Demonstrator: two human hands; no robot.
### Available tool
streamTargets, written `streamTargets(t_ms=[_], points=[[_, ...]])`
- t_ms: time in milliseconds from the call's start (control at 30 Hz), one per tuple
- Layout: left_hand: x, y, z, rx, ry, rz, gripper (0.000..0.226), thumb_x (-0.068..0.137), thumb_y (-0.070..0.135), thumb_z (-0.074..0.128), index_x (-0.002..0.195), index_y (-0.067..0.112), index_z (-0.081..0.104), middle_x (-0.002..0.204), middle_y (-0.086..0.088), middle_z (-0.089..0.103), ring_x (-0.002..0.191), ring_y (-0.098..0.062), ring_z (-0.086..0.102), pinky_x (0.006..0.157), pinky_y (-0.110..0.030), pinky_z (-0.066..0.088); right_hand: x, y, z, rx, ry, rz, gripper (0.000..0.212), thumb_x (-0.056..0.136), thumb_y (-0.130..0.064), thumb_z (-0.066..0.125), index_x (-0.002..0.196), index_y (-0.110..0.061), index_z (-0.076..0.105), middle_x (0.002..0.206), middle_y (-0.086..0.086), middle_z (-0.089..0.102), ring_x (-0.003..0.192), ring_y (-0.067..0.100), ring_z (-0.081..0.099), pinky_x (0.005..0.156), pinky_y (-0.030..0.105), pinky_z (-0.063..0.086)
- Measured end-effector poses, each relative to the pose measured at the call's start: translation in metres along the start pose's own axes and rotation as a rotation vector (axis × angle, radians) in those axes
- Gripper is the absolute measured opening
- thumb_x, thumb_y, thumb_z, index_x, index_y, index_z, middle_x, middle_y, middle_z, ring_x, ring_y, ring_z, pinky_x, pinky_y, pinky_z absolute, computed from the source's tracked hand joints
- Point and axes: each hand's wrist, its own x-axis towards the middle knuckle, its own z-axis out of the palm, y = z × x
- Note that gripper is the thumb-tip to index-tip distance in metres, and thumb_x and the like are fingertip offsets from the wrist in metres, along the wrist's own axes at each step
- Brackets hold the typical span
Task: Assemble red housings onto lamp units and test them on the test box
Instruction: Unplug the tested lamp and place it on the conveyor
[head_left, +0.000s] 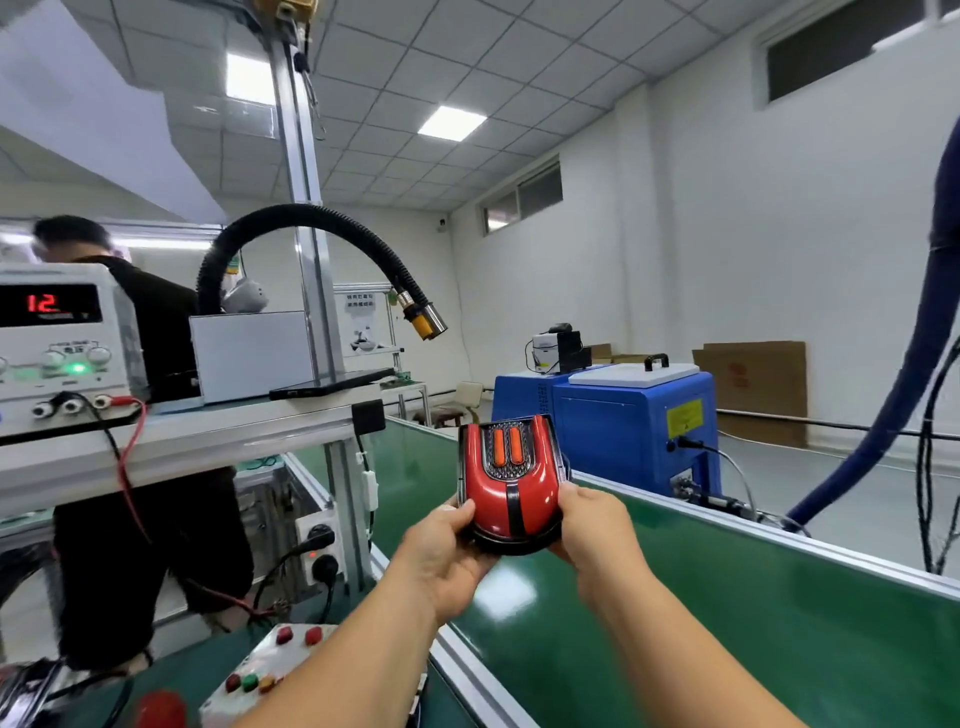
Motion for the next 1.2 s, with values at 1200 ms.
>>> streamTargets(t_ms=[1200], points=[[-0.188, -0.242, 0.087, 0.232, -0.383, -0.484, 0.026, 0.094, -0.002, 0.051, 0.111, 0.007, 0.068, 0.095, -0.022, 0.074, 0.084, -0.035, 0.068, 0.073, -0.043, 0.056, -0.271, 0.081, -0.254, 0.062, 0.596, 0.23, 0.021, 0.1, -0.008, 0.048, 0.084, -0.002, 0.061, 0.076, 0.011, 0.062, 0.086, 0.033, 0.058, 0.094, 0.053, 0.047]])
